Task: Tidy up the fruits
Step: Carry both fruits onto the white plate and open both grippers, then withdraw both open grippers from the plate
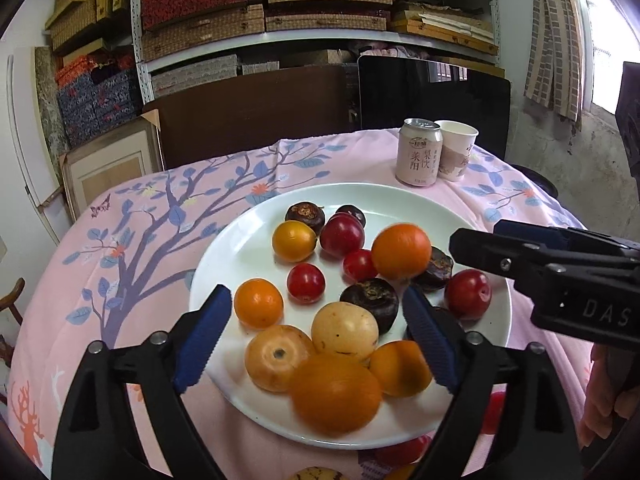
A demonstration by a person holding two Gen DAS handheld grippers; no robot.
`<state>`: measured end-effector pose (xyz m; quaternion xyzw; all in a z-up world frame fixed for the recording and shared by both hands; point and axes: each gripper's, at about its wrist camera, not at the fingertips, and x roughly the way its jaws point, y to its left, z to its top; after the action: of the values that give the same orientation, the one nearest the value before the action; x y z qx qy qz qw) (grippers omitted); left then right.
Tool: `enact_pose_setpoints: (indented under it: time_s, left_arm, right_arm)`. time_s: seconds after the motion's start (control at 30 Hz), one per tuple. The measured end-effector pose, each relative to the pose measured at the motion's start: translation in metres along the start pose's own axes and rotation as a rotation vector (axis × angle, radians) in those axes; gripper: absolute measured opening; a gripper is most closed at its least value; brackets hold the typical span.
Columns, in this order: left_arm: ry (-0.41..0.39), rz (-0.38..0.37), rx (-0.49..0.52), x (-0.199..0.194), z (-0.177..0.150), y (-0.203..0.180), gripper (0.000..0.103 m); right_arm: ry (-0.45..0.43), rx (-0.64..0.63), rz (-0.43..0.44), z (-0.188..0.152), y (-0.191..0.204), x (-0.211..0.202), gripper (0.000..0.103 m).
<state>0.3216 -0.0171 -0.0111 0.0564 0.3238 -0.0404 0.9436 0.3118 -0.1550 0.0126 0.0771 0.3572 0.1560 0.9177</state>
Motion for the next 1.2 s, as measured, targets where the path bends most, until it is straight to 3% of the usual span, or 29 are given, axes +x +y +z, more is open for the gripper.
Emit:
enact_pose_setpoints:
  time_s: [0.53,0.7,0.93,1.2]
  left_arm:
    - [-0.046,0.043,0.023,-0.042,-0.011,-0.003,0.095]
    - [-0.034,0.031,-0.021,-0.061,-0.025,0.006,0.097]
    - [-0.01,0.07,-0.07,-0.087,-0.059,0.02,0.098]
    - [-0.006,0.065,-0.133,-0.116,-0.09,0.032,0.099]
  right_arm:
    - [-0.03,0.021,0.029,-0.013,0.004,-0.031,0.069]
    - [-0.042,0.03,0.037,-0.039,0.006,-0.055,0.072]
    - [-0.06,0.046,0.044,-0.079,0.014,-0.086,0.081]
    - [-0.028,0.036,0.045,-0.118,0.022,-0.1,0.086]
